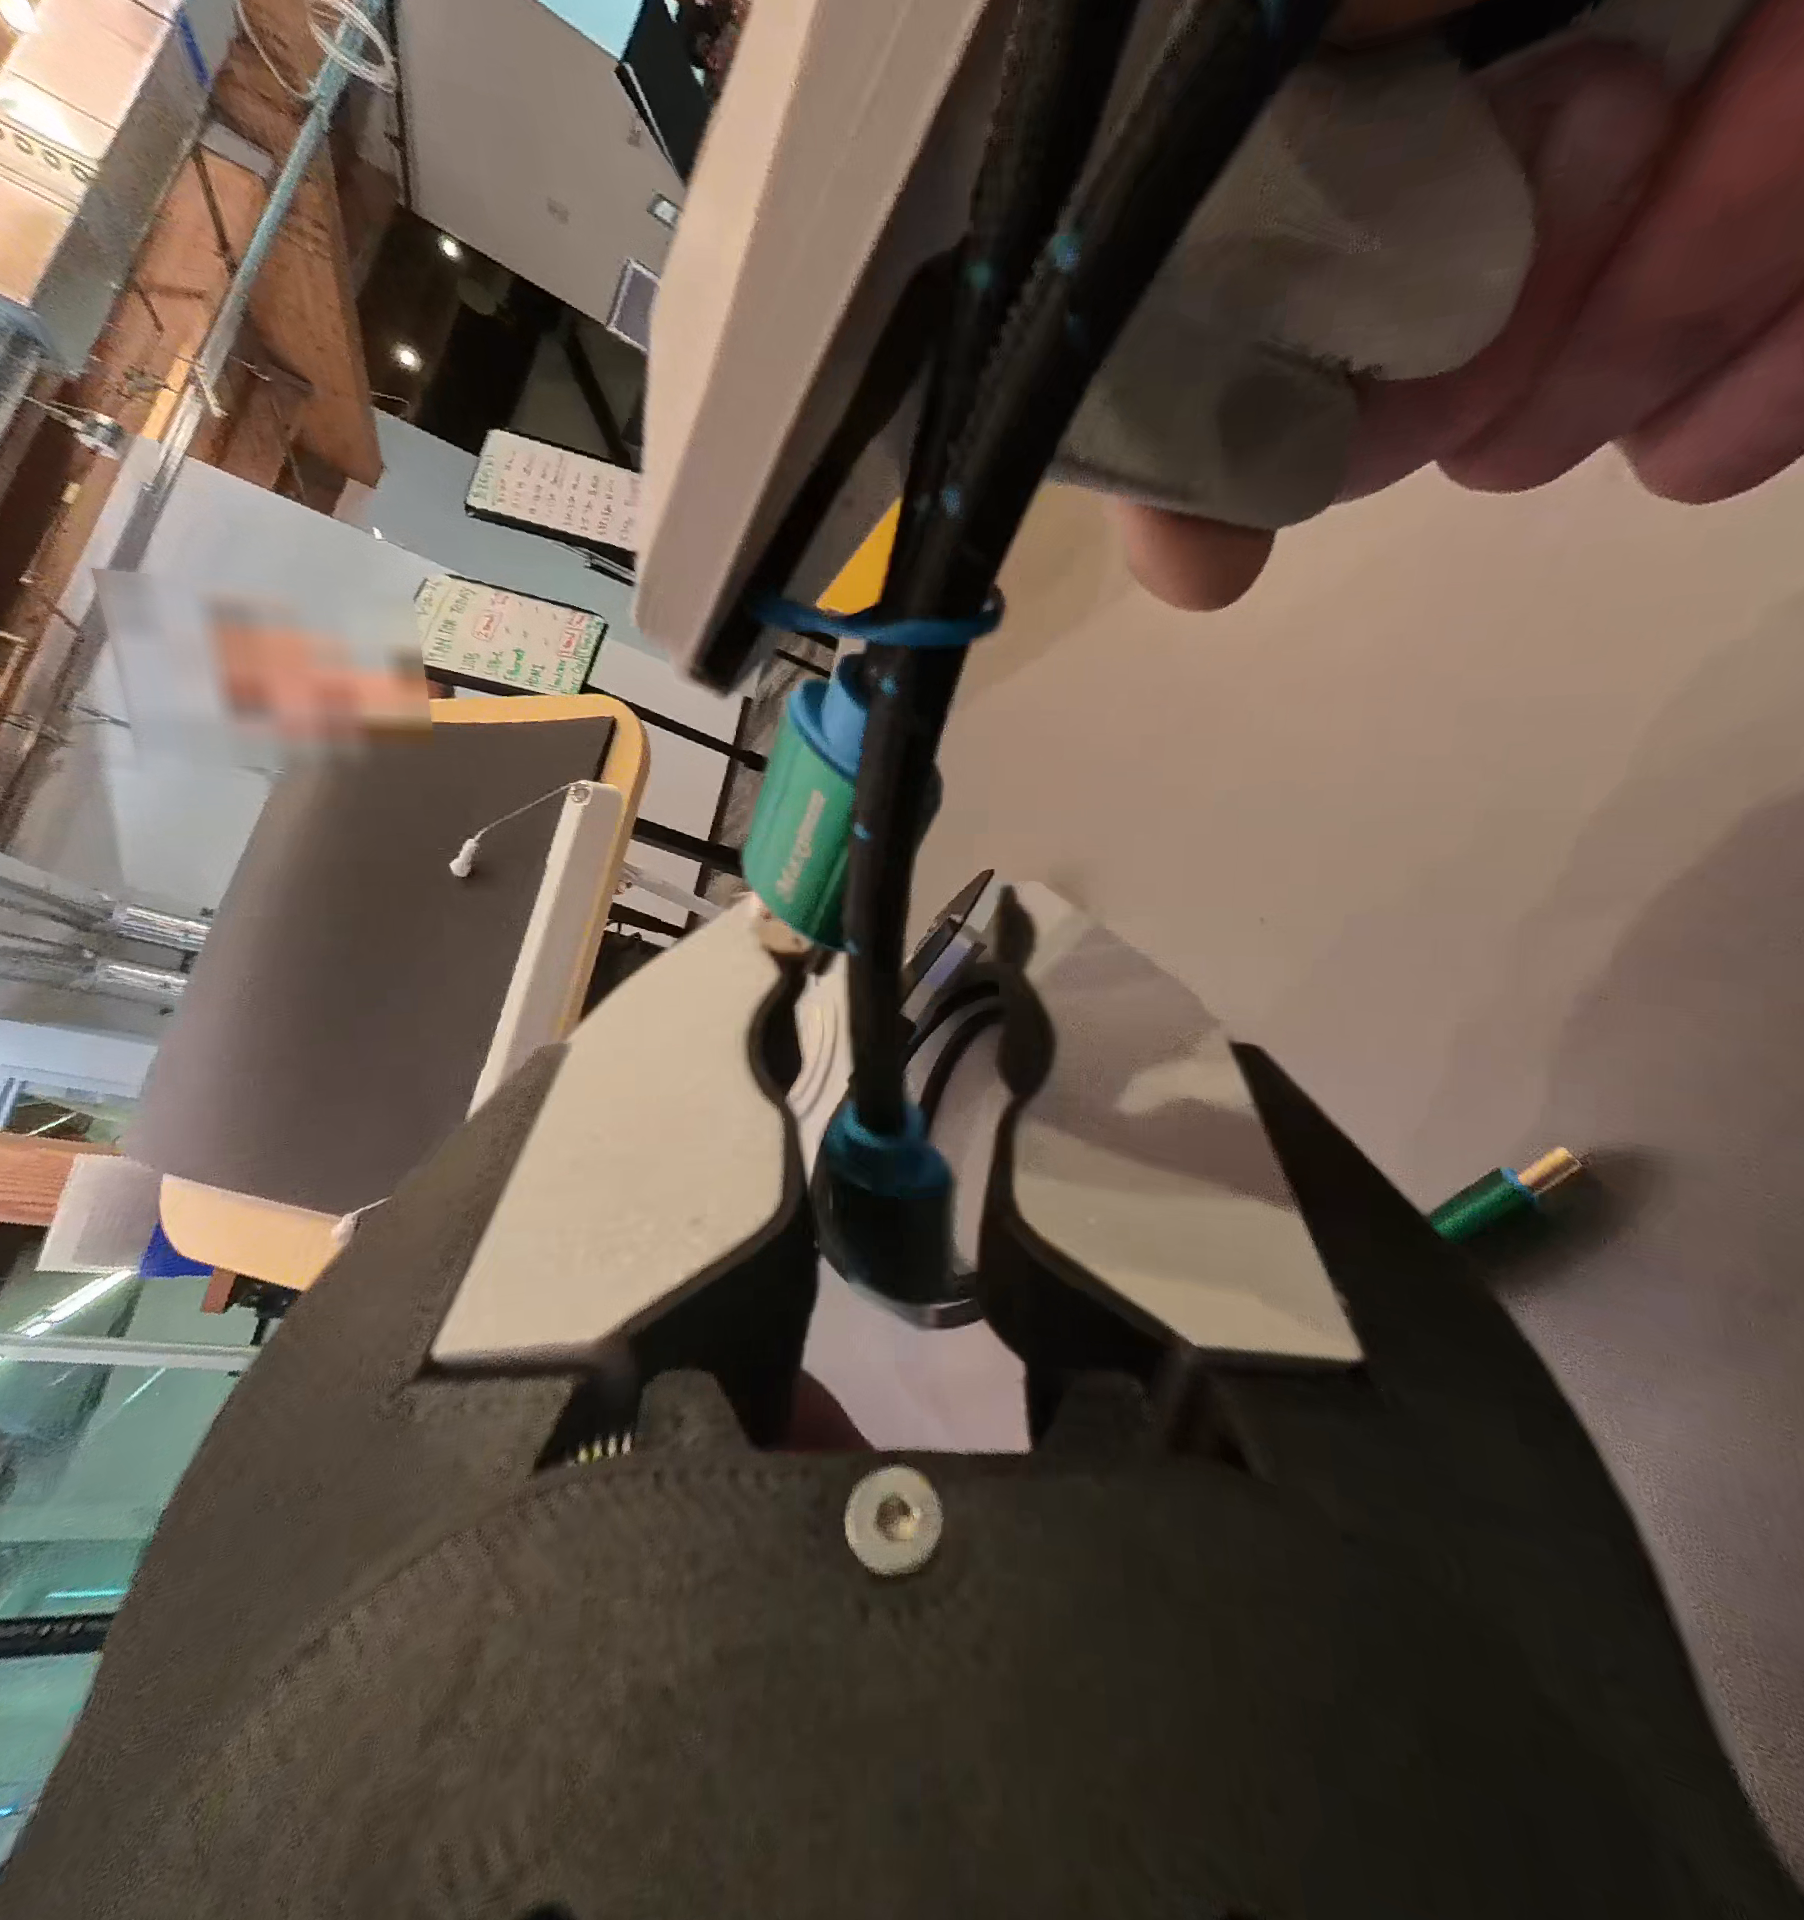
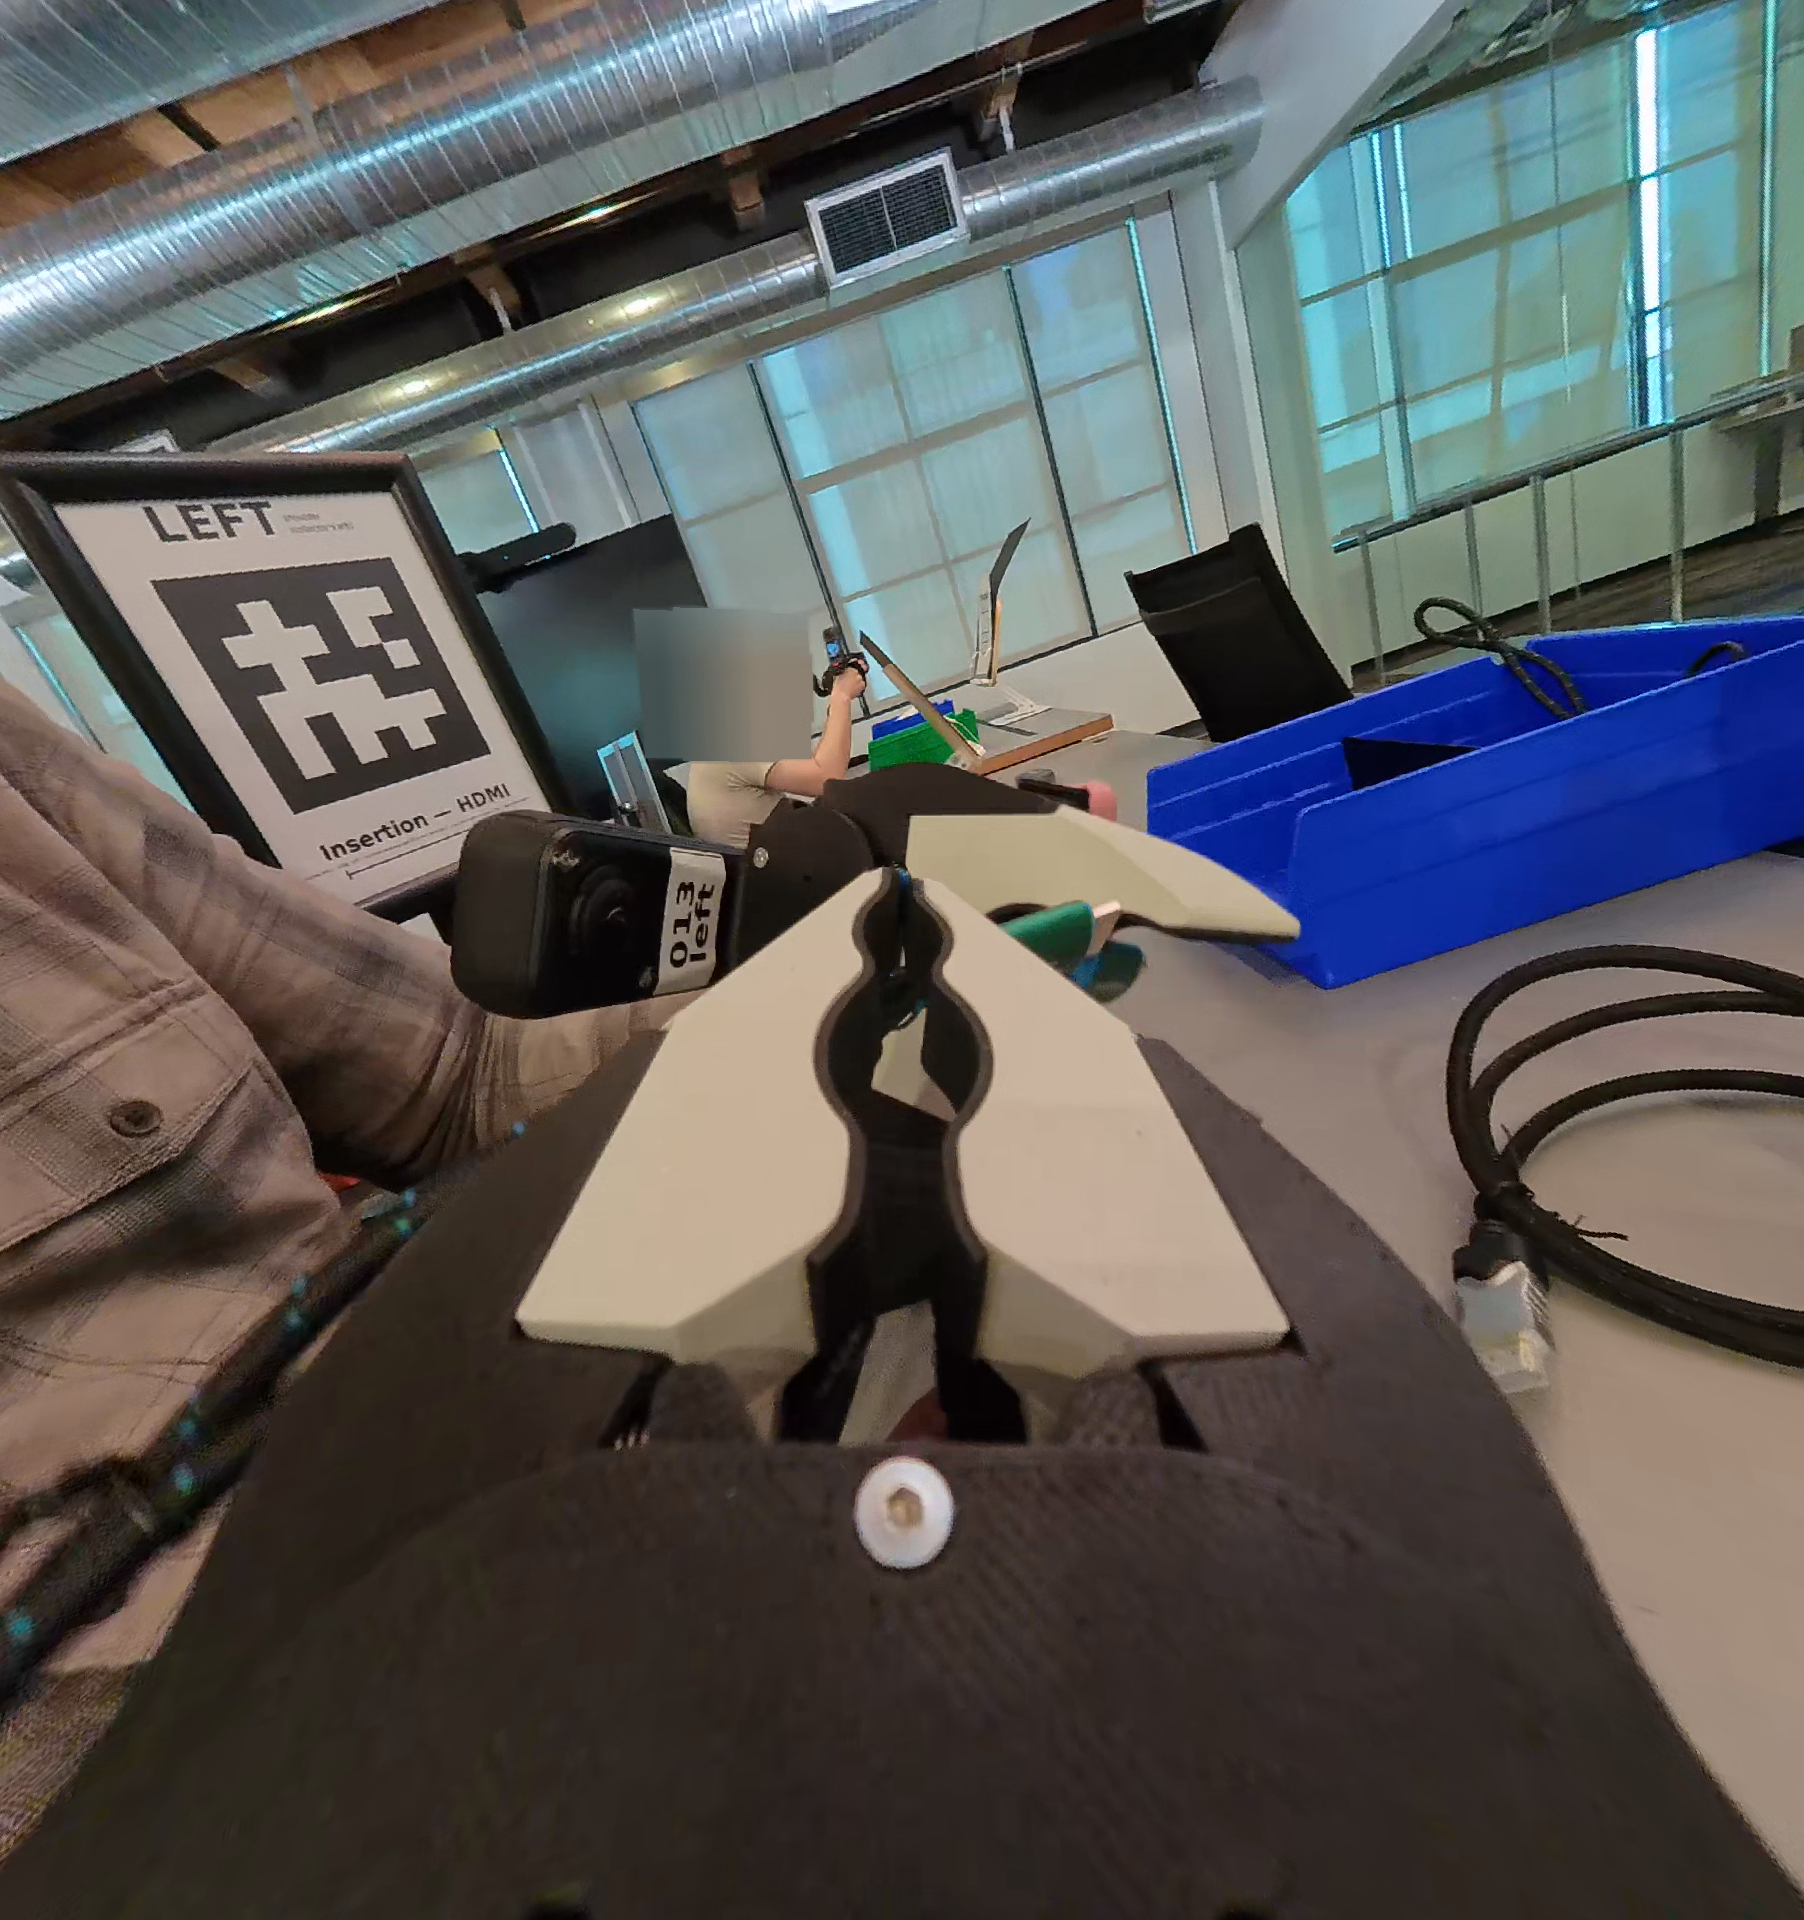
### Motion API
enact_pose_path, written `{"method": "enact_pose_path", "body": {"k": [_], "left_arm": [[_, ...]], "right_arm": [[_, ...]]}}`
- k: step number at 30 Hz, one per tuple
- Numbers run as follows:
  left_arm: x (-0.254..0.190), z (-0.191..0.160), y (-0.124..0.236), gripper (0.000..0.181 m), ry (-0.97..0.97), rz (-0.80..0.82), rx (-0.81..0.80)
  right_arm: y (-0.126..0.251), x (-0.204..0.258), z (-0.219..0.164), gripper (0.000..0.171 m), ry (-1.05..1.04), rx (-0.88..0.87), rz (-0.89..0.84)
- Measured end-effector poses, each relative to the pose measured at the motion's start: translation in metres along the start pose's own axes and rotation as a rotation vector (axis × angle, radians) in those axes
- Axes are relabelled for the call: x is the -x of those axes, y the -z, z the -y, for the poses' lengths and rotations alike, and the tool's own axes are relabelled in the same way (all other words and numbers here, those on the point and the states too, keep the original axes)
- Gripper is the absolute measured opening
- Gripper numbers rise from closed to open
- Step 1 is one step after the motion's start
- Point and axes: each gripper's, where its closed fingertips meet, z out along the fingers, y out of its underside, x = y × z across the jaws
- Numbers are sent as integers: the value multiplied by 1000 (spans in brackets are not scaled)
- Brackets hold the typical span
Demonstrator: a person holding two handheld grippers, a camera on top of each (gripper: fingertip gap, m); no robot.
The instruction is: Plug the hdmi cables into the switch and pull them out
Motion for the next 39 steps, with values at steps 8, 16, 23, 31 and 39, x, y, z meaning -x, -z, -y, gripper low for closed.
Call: {"method": "enact_pose_path", "body": {"k": [8, 16, 23, 31, 39], "left_arm": [[-36, 10, 3, 0, 120, -255, -38], [-74, 56, 30, 2, 491, -697, -208], [-74, 101, 54, 21, 806, -941, -418], [-55, 122, 64, 41, 1034, -1023, -580], [-60, 123, 66, 85, 1024, -1057, -530]], "right_arm": [[-2, 4, 4, 0, 30, -7, 1], [-1, 1, 12, 0, 93, -29, -58], [1, -16, 13, 0, 199, 0, -208], [7, -36, 9, 0, 307, 80, -362], [20, -51, 16, 0, 300, 51, -447]]}}
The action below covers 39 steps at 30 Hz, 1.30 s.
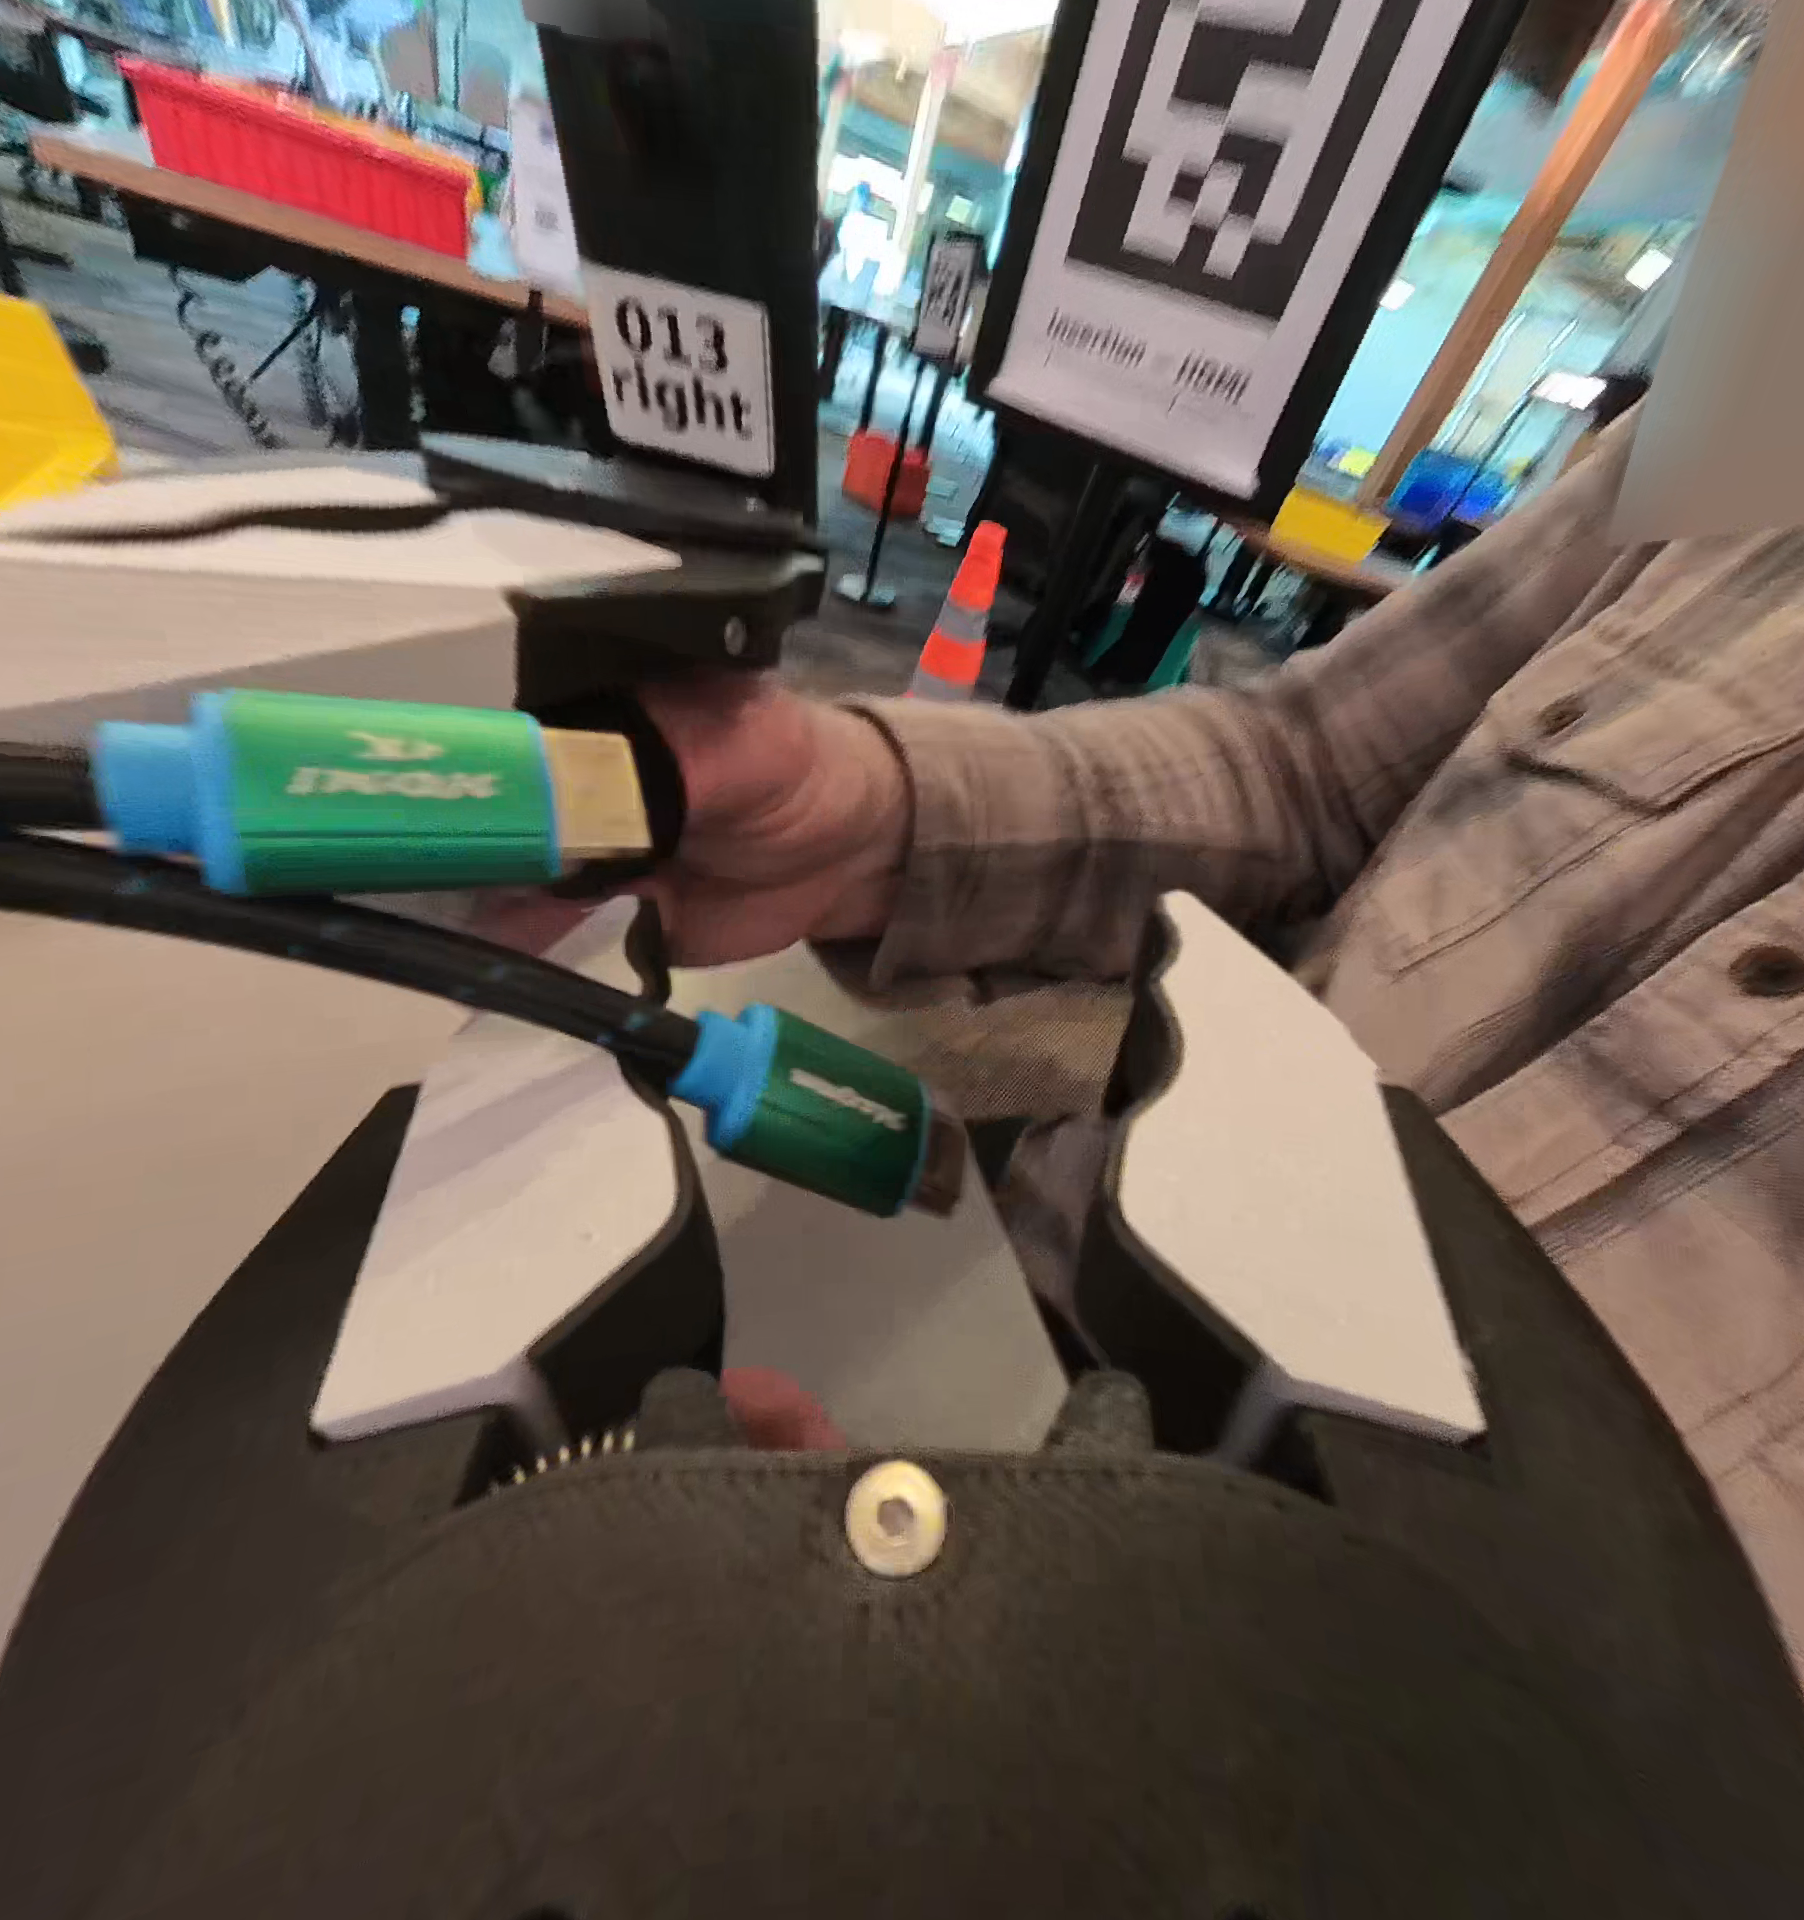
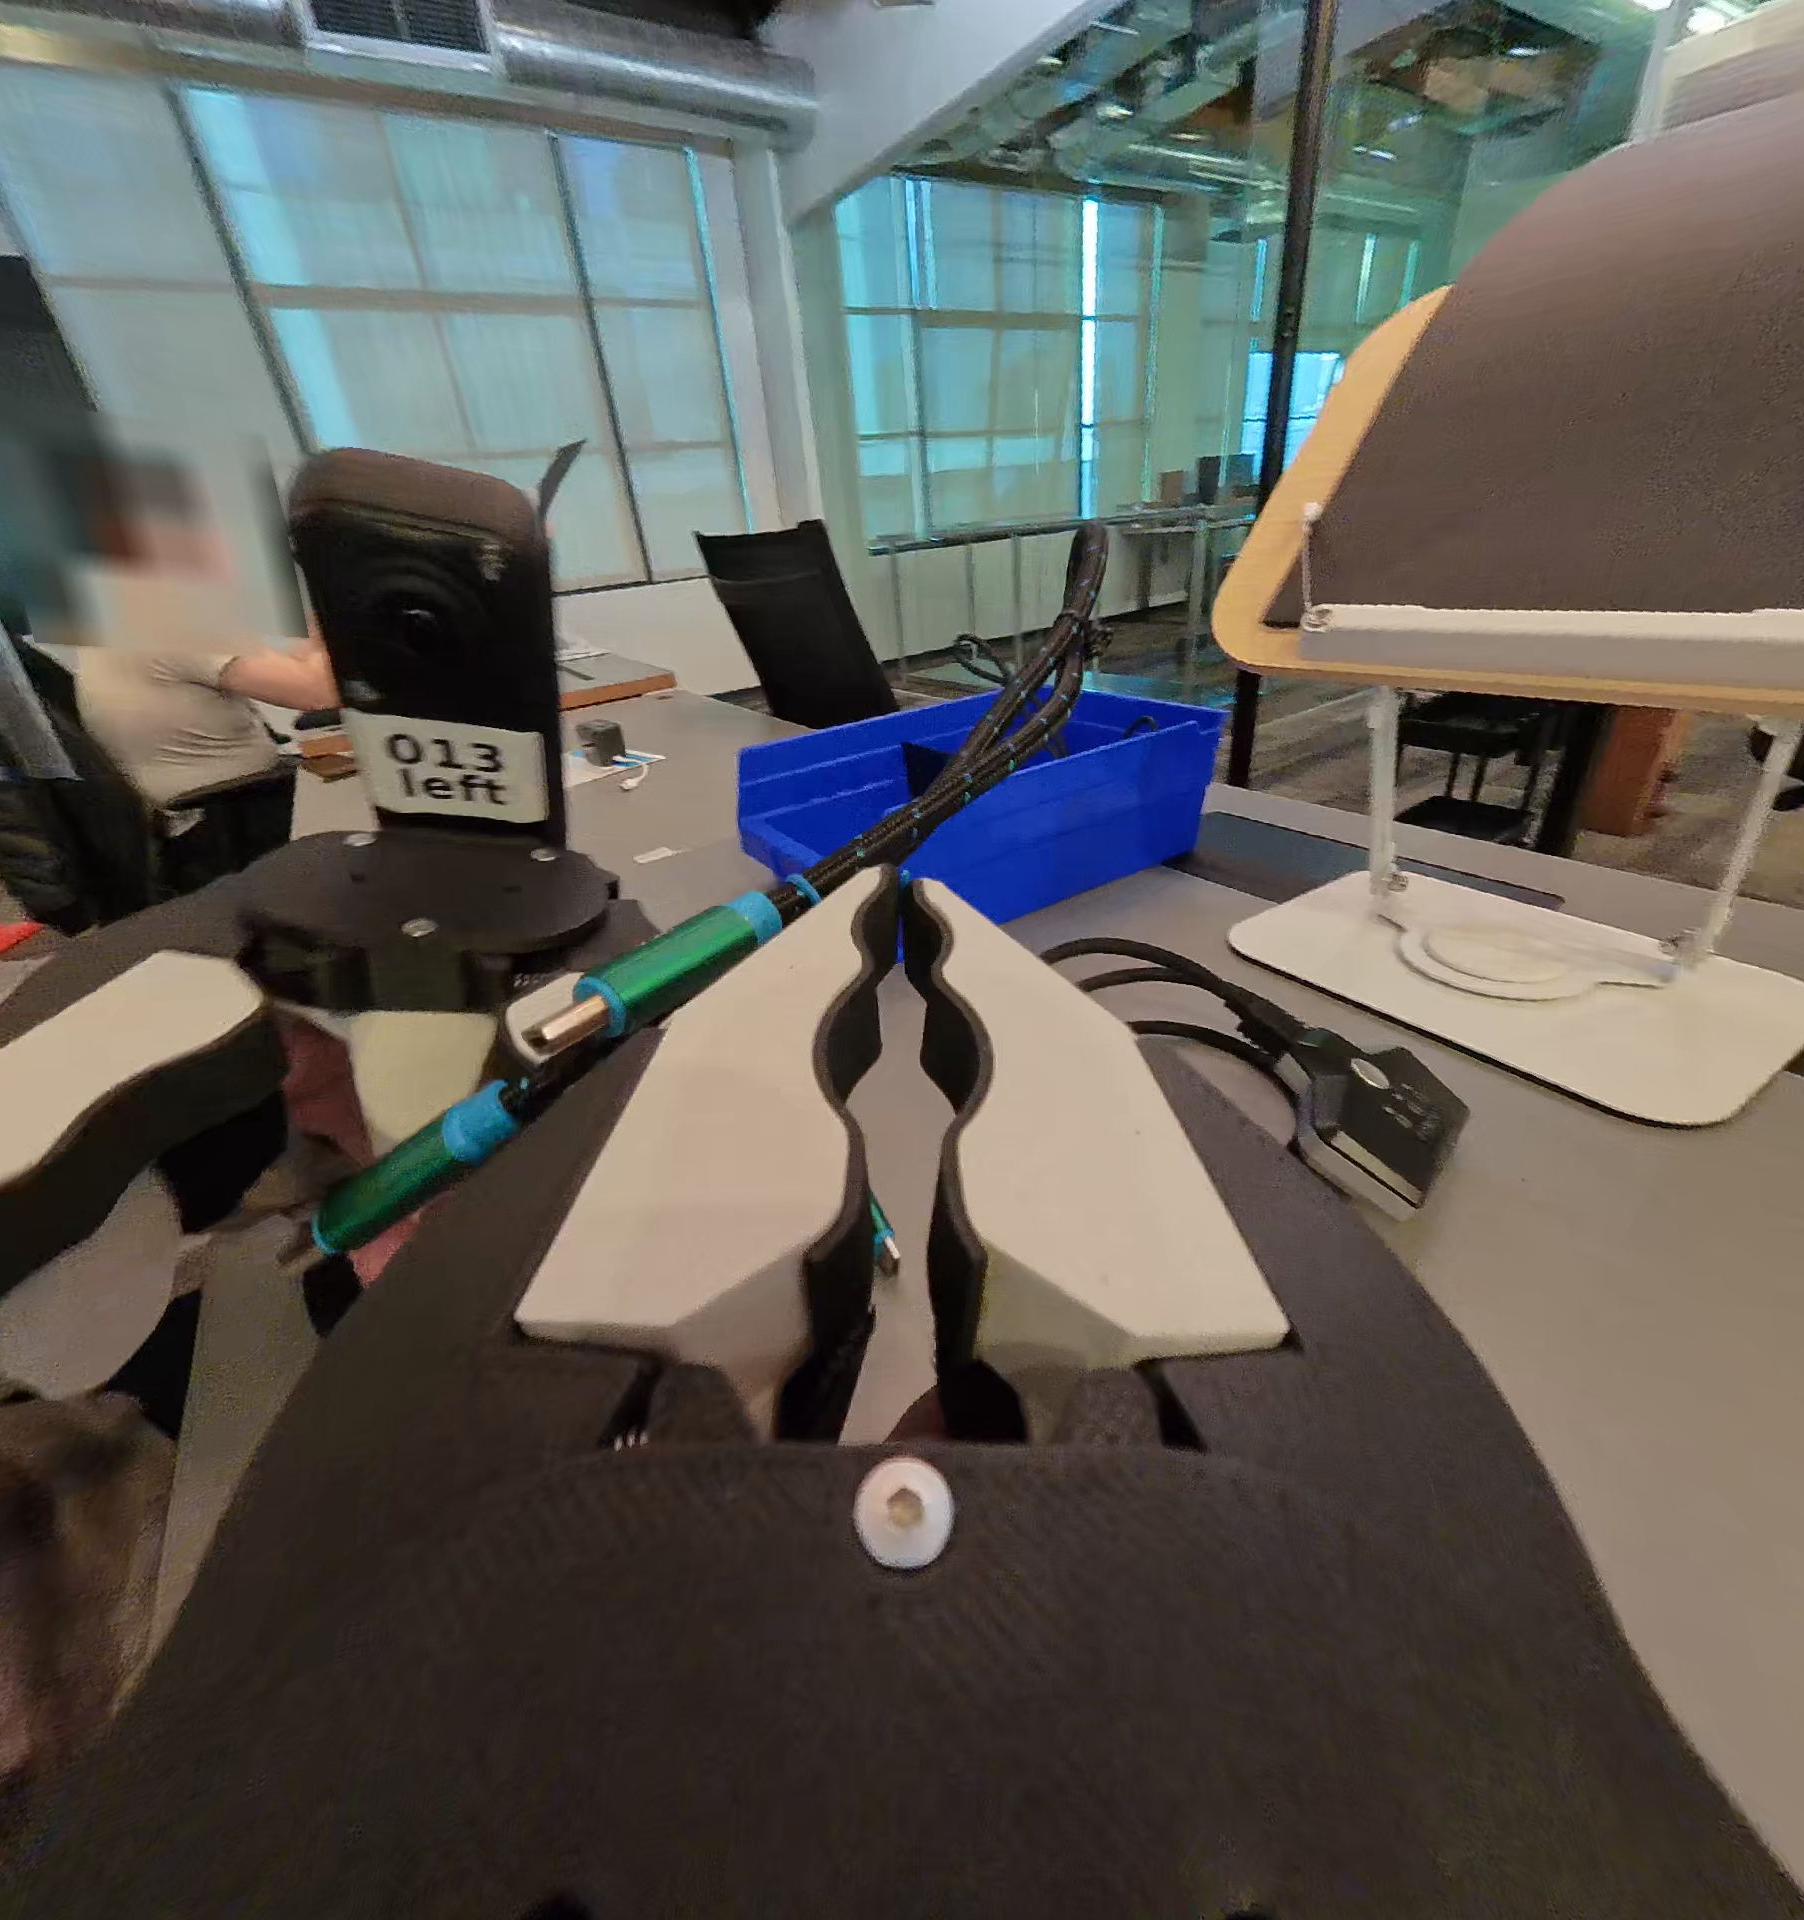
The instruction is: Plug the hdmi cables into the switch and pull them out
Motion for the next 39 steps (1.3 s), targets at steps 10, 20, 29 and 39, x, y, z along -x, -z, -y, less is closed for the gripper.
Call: {"method": "enact_pose_path", "body": {"k": [10, 20, 29, 39], "left_arm": [[22, -28, -2, 74, -280, 247, 260], [-8, 35, 19, 66, -75, 11, -190], [2, 53, 34, 62, -134, 109, -257], [15, 53, 38, 69, -344, 295, -109]], "right_arm": [[-6, -2, -14, 0, -10, 56, -41], [-6, -5, -21, 0, 1, 107, -24], [-9, 2, -33, 0, 66, 177, -6], [-9, 6, -23, 0, 82, 147, 1]]}}
